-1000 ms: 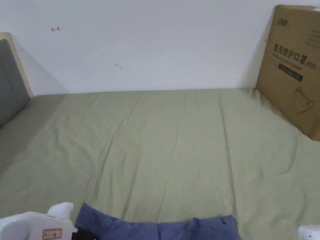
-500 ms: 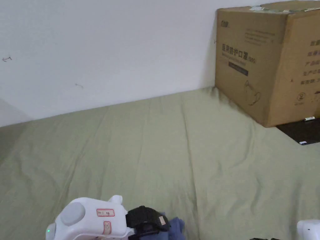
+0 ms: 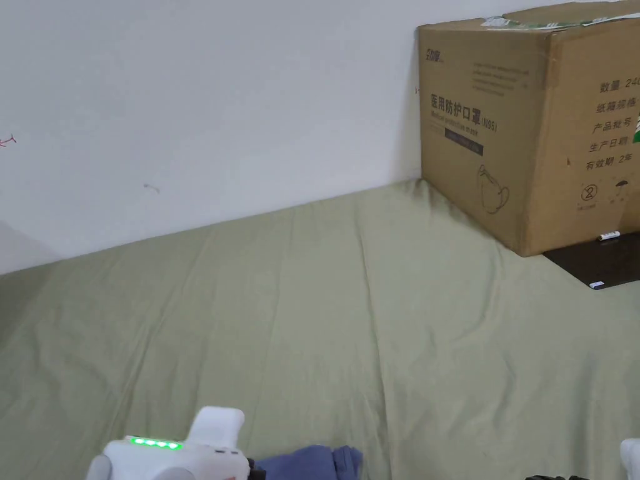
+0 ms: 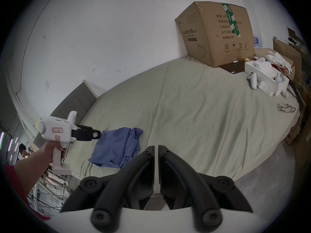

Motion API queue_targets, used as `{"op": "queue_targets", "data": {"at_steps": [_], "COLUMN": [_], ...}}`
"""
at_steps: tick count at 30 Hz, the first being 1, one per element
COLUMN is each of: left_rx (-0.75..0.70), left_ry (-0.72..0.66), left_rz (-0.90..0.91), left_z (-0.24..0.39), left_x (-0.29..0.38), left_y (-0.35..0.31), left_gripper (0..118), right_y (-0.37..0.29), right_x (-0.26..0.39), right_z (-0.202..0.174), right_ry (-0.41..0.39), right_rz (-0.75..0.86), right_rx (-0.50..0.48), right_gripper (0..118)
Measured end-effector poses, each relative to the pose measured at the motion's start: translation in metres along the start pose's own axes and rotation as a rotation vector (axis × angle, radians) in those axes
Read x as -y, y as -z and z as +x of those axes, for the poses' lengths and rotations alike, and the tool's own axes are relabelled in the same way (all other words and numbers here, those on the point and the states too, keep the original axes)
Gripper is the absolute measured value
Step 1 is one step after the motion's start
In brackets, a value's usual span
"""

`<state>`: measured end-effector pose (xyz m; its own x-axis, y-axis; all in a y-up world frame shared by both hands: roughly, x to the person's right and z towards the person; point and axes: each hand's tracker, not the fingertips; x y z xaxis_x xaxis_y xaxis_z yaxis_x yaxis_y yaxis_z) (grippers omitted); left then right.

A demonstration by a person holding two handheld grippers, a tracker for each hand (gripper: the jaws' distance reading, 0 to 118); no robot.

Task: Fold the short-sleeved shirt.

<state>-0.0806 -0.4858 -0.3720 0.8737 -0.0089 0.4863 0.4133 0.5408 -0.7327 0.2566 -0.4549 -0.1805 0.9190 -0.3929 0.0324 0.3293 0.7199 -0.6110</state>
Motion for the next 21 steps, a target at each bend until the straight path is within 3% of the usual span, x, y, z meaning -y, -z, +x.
{"op": "queue_targets", "data": {"at_steps": [3, 8, 11, 13, 17, 21], "left_rx": [0.073, 0.07, 0.042, 0.146, 0.589, 0.276], "left_ry": [-0.084, -0.032, -0.033, -0.116, -0.275, -0.112], "left_rz": [-0.083, -0.111, -0.079, -0.032, 0.015, 0.312], "left_z": [0.016, 0.052, 0.065, 0.066, 0.059, 0.05], "left_x": [0.003, 0.008, 0.003, -0.003, -0.008, -0.012], "left_y": [0.034, 0.078, 0.08, 0.069, 0.041, -0.035], "left_gripper": [1, 0, 0, 0, 1, 1], "right_y": [0.0, -0.002, 0.0, 0.001, 0.002, -0.016], "right_x": [0.001, 0.002, -0.001, -0.004, -0.012, -0.042], "right_z": [-0.005, -0.024, -0.028, -0.028, -0.028, -0.036], "right_ry": [-0.018, -0.227, -0.228, -0.185, -0.127, -0.147], "right_rz": [0.0, 0.005, 0.004, 0.004, 0.022, 0.166], "right_rx": [-0.005, 0.053, 0.047, 0.017, -0.049, -0.055], "right_gripper": [4, 4, 4, 4, 4, 4]}}
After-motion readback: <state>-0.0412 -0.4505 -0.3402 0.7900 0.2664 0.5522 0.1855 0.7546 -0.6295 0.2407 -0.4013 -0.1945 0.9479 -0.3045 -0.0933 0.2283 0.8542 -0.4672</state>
